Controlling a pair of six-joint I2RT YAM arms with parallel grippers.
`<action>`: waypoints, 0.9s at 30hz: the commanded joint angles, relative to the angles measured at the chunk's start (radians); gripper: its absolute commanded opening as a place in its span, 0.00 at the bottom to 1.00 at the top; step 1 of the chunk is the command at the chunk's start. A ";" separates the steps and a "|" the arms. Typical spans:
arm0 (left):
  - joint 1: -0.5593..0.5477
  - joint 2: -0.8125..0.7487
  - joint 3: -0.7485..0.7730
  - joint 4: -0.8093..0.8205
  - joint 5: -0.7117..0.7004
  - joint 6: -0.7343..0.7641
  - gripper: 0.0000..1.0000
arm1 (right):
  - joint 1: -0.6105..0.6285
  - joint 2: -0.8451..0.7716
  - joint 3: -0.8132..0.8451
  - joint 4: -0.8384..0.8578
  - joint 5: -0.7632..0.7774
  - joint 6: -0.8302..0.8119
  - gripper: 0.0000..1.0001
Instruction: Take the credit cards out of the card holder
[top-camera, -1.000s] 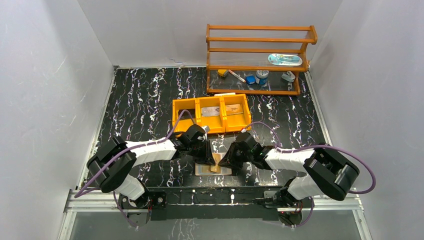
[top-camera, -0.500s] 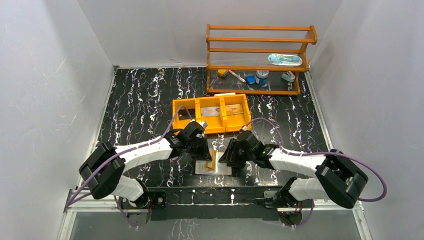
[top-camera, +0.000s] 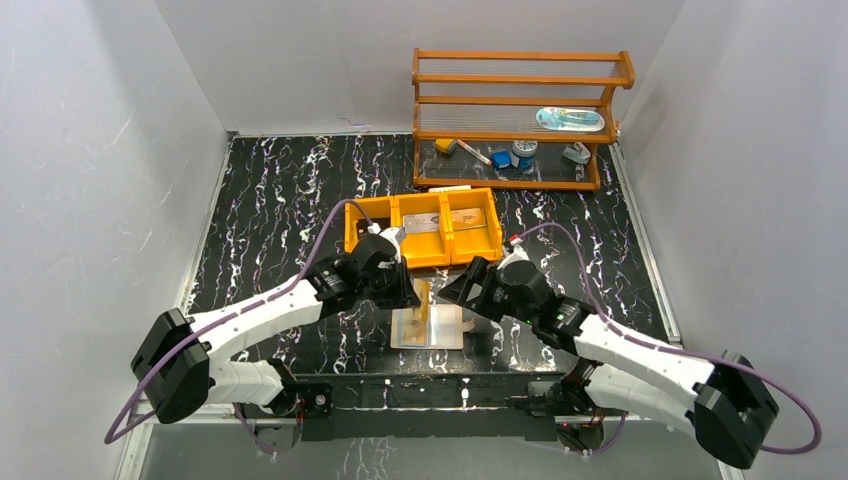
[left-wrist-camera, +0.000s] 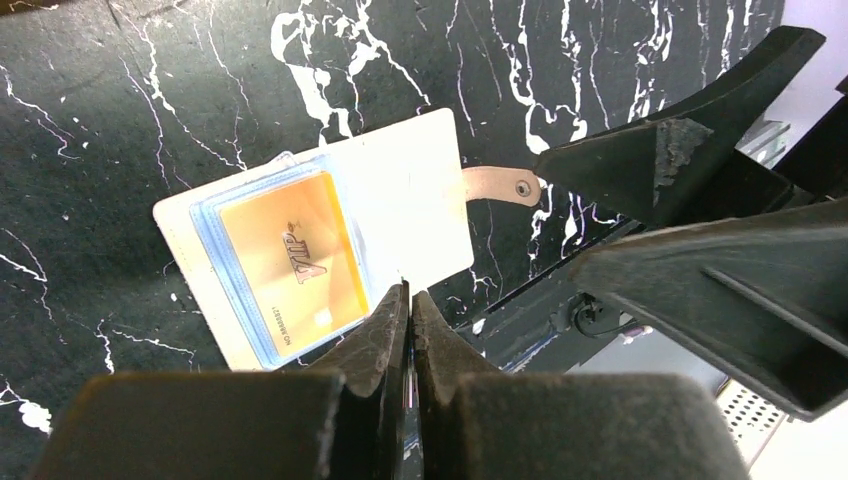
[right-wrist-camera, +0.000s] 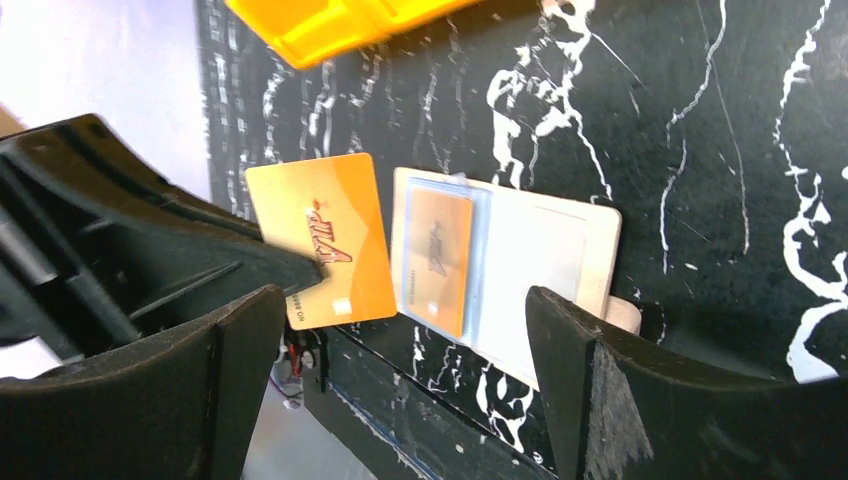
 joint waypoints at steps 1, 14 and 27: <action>0.038 -0.052 0.041 -0.046 -0.010 0.029 0.00 | -0.004 -0.128 -0.064 0.126 0.044 -0.043 0.98; 0.210 -0.121 -0.033 0.108 0.261 0.003 0.00 | -0.178 -0.097 -0.148 0.296 -0.312 -0.016 0.83; 0.210 -0.107 -0.055 0.278 0.459 -0.007 0.00 | -0.263 0.150 -0.048 0.665 -0.582 0.050 0.65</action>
